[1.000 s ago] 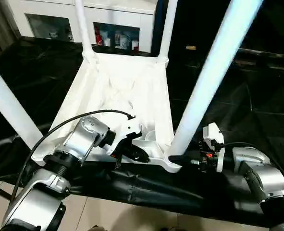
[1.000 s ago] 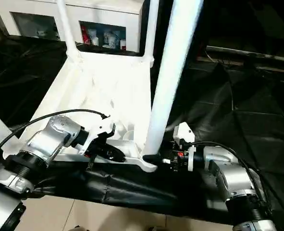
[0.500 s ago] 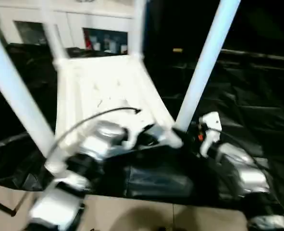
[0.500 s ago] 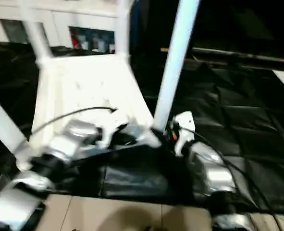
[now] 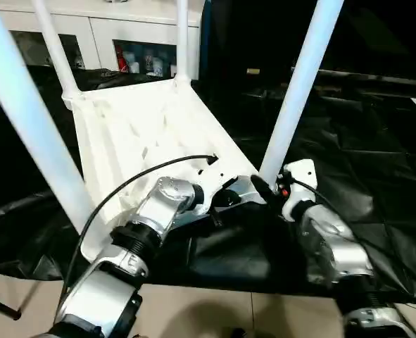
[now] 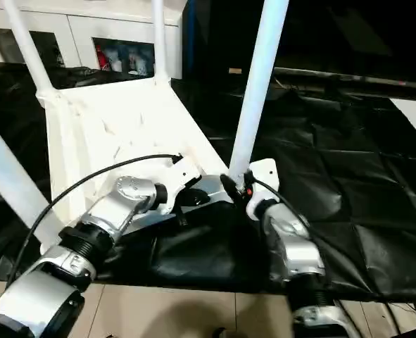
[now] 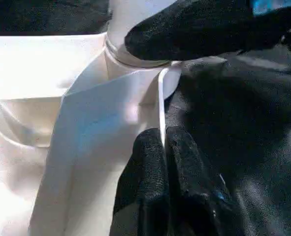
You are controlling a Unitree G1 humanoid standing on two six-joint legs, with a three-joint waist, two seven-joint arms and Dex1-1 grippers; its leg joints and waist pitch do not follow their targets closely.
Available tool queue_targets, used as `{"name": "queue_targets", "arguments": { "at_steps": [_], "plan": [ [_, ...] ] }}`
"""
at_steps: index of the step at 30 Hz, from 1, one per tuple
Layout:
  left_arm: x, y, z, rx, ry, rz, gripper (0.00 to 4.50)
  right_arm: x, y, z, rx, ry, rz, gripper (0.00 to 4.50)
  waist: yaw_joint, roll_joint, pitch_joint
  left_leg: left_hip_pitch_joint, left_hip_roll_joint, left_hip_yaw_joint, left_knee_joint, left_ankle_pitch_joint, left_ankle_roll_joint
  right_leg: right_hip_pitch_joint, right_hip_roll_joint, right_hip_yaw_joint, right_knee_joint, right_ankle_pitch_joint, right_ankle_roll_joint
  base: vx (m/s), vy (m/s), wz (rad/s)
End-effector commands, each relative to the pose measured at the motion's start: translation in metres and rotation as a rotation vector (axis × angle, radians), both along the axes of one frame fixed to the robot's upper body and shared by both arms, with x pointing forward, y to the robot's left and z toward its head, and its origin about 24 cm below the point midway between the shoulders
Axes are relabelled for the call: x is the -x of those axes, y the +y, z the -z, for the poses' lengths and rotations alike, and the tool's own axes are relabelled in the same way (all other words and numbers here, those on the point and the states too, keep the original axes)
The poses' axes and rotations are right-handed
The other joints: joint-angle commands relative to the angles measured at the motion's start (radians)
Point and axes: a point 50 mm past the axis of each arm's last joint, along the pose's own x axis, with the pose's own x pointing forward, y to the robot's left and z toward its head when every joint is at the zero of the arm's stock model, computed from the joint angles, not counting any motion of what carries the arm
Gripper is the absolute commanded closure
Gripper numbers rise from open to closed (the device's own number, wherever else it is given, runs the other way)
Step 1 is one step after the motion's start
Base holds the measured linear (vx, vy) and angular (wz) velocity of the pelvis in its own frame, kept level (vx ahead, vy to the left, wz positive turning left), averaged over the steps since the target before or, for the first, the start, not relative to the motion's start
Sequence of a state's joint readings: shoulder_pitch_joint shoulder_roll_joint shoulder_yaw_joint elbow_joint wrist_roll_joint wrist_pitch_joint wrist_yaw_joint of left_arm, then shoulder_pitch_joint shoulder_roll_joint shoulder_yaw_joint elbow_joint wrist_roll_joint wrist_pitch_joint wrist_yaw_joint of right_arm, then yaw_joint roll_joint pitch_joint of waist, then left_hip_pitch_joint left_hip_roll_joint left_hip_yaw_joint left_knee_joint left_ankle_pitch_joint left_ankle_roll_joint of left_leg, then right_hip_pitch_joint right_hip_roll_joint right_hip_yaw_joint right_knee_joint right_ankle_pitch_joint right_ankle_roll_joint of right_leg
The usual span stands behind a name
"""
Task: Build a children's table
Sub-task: Rotate leg to tighten
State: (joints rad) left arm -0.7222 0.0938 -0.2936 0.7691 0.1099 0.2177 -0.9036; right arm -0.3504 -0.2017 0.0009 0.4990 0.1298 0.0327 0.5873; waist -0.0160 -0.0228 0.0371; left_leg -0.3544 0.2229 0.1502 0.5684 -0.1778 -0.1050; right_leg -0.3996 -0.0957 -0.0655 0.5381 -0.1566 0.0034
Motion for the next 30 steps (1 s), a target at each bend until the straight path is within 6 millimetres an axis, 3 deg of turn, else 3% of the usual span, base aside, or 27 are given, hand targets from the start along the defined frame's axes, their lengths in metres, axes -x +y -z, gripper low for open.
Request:
{"name": "queue_targets", "arguments": {
  "at_steps": [1, 4, 6, 8, 10, 11, 13, 16, 19, 24, 30],
  "plan": [
    [0.007, -0.007, 0.002, -0.024, 0.037, 0.119, 4.50, 0.012, 0.016, 0.000, -0.031, 0.024, -0.234, 1.50, 0.007, -0.003, -0.047, -0.005, -0.008, 0.019, -0.078, -0.404, 0.064, 0.038, -0.025, 0.015, -0.061, -0.389, -0.170, 0.000, 0.000, 0.00],
    [0.008, -0.002, 0.001, -0.026, 0.052, 0.150, 4.50, 0.016, 0.009, -0.006, -0.035, 0.014, -0.309, 1.50, 0.023, -0.005, -0.051, 0.000, -0.006, 0.027, -0.073, -0.356, 0.084, 0.039, -0.026, 0.021, -0.054, -0.342, -0.196, 0.000, 0.000, 0.00],
    [0.012, 0.010, 0.000, -0.031, 0.094, 0.226, 4.50, 0.025, -0.005, -0.014, -0.047, 0.021, -0.439, 1.50, 0.032, -0.008, -0.052, -0.004, -0.006, 0.031, -0.069, -0.316, 0.097, 0.042, -0.024, 0.025, -0.046, -0.308, -0.207, 0.000, 0.000, 0.00],
    [0.014, 0.016, -0.001, -0.031, 0.114, 0.267, 4.50, 0.029, -0.010, -0.017, -0.048, 0.035, -0.493, 1.50, 0.040, -0.007, -0.052, 0.003, -0.003, 0.035, -0.064, -0.297, 0.104, 0.038, -0.025, 0.028, -0.042, -0.292, -0.221, 0.066, -0.054, 0.12],
    [0.019, 0.027, -0.004, -0.028, 0.154, 0.343, 4.50, 0.033, -0.018, -0.018, -0.019, 0.068, -0.561, 1.50, 0.051, -0.008, -0.058, -0.006, -0.002, 0.032, -0.063, -0.223, 0.105, 0.050, -0.024, 0.028, -0.026, -0.225, -0.236, 0.027, -0.020, 0.04],
    [0.022, 0.031, -0.005, -0.021, 0.176, 0.384, 4.50, 0.035, -0.021, -0.018, -0.001, 0.078, -0.580, 1.50, 0.052, -0.009, -0.057, -0.007, -0.001, 0.033, -0.063, -0.208, 0.106, 0.048, -0.023, 0.028, -0.022, -0.201, -0.242, 0.000, 0.000, 0.00],
    [0.023, 0.035, -0.006, -0.016, 0.191, 0.403, 4.50, 0.036, -0.022, -0.018, -0.008, 0.090, -0.601, 1.50, 0.055, -0.003, -0.060, -0.003, 0.001, 0.036, -0.059, -0.184, 0.105, 0.048, -0.022, 0.029, -0.010, -0.122, -0.276, 0.000, 0.000, 0.00],
    [0.027, 0.042, -0.010, 0.000, 0.239, 0.441, 4.50, 0.037, -0.021, -0.019, -0.019, 0.097, -0.628, 1.50, 0.062, -0.005, -0.062, 0.002, 0.005, 0.041, -0.057, -0.151, 0.106, 0.051, -0.020, 0.028, 0.002, -0.049, -0.300, 0.000, 0.000, 0.00],
    [0.029, 0.044, -0.011, 0.004, 0.258, 0.456, 4.50, 0.038, -0.018, -0.020, -0.039, 0.107, -0.656, 1.50, 0.066, -0.007, -0.061, 0.004, 0.005, 0.043, -0.056, -0.160, 0.103, 0.050, -0.019, 0.028, 0.005, -0.042, -0.302, 0.000, 0.000, 0.00],
    [0.029, 0.045, -0.012, 0.007, 0.262, 0.456, 4.50, 0.039, -0.015, -0.020, -0.058, 0.128, -0.691, 1.87, 0.075, -0.005, -0.056, 0.009, 0.006, 0.047, -0.059, -0.216, 0.078, 0.046, -0.022, 0.030, -0.007, -0.154, -0.269, 0.000, 0.000, 0.00],
    [0.025, 0.043, -0.011, 0.000, 0.206, 0.400, 4.50, 0.040, -0.015, -0.016, -0.068, 0.134, -0.663, 2.25, 0.074, -0.008, -0.058, 0.004, 0.003, 0.043, -0.059, -0.194, 0.064, 0.049, -0.023, 0.030, -0.005, -0.155, -0.250, 0.000, 0.000, 0.00]
  ]
}}
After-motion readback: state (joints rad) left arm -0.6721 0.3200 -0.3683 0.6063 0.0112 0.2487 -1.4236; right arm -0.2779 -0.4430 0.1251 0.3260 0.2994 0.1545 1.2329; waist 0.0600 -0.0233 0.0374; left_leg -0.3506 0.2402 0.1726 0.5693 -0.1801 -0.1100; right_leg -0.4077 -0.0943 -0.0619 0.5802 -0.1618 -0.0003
